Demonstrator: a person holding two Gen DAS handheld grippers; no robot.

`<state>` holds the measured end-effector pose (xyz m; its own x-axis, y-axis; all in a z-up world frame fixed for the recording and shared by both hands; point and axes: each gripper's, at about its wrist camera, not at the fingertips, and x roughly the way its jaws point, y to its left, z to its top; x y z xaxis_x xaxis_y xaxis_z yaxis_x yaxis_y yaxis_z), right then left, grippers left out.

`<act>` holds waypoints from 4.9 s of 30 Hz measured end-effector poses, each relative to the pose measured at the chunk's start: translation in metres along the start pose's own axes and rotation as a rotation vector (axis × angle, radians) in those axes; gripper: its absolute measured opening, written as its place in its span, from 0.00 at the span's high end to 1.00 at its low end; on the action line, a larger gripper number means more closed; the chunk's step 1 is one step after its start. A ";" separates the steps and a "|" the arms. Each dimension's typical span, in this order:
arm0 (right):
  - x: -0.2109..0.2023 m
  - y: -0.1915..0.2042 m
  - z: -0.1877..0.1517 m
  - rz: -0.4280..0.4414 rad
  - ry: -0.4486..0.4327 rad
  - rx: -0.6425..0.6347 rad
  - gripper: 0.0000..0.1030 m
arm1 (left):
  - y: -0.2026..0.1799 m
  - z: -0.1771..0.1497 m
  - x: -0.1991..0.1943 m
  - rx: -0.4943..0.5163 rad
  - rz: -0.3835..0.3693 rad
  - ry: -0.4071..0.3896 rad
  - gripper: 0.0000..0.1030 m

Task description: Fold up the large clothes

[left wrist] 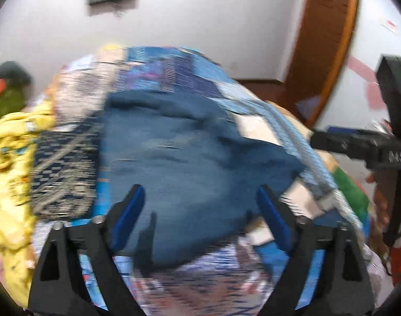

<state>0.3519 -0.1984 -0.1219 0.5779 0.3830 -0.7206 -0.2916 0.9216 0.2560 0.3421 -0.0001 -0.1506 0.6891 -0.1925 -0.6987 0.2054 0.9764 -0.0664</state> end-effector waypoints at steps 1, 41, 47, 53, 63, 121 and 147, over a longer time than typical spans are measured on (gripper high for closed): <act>0.007 0.007 0.002 0.004 0.008 -0.018 0.00 | 0.007 -0.001 -0.001 -0.009 0.025 -0.005 0.10; 0.067 -0.019 0.001 0.030 0.145 -0.008 0.00 | 0.081 -0.011 0.046 -0.167 0.176 0.102 0.01; 0.114 -0.013 0.012 0.105 0.236 -0.010 0.00 | 0.113 0.003 0.096 -0.339 -0.088 0.233 0.01; 0.150 -0.027 0.020 0.191 0.303 0.055 0.00 | 0.132 0.009 0.134 -0.432 -0.212 0.295 0.01; 0.179 -0.033 0.035 0.327 0.357 0.087 0.00 | 0.135 0.009 0.170 -0.509 -0.376 0.348 0.01; 0.280 0.185 0.092 0.296 0.242 -0.046 0.60 | 0.348 0.019 0.107 -0.607 -0.085 0.132 0.30; 0.047 0.186 0.058 0.277 -0.018 -0.195 0.31 | 0.198 -0.012 -0.100 -0.267 0.211 -0.028 0.23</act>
<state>0.3688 -0.0050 -0.0710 0.4696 0.6198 -0.6288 -0.5784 0.7540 0.3113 0.3059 0.2139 -0.1021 0.7169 0.0181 -0.6970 -0.1306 0.9854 -0.1088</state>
